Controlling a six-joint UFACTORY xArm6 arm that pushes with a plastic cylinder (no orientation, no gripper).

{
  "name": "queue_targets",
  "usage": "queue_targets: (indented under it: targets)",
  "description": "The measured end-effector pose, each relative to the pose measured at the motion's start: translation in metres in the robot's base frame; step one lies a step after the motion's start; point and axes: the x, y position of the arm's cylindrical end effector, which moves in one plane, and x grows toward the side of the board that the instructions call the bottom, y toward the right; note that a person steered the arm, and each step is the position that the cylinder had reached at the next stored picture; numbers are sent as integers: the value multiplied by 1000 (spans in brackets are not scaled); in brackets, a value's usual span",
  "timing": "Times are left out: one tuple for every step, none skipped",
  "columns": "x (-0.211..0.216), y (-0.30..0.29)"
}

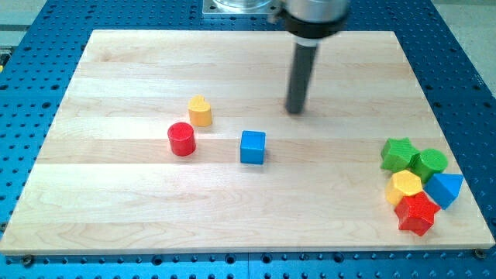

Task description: Push the blue cube diagonal to the red circle

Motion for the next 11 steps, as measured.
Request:
queue_targets:
  targets:
    - [8, -71]
    - [46, -102]
    - [72, -103]
    - [82, -40]
    - [98, -7]
    - [111, 4]
    - [102, -10]
    - [105, -23]
    - [152, -5]
    - [162, 24]
    - [162, 53]
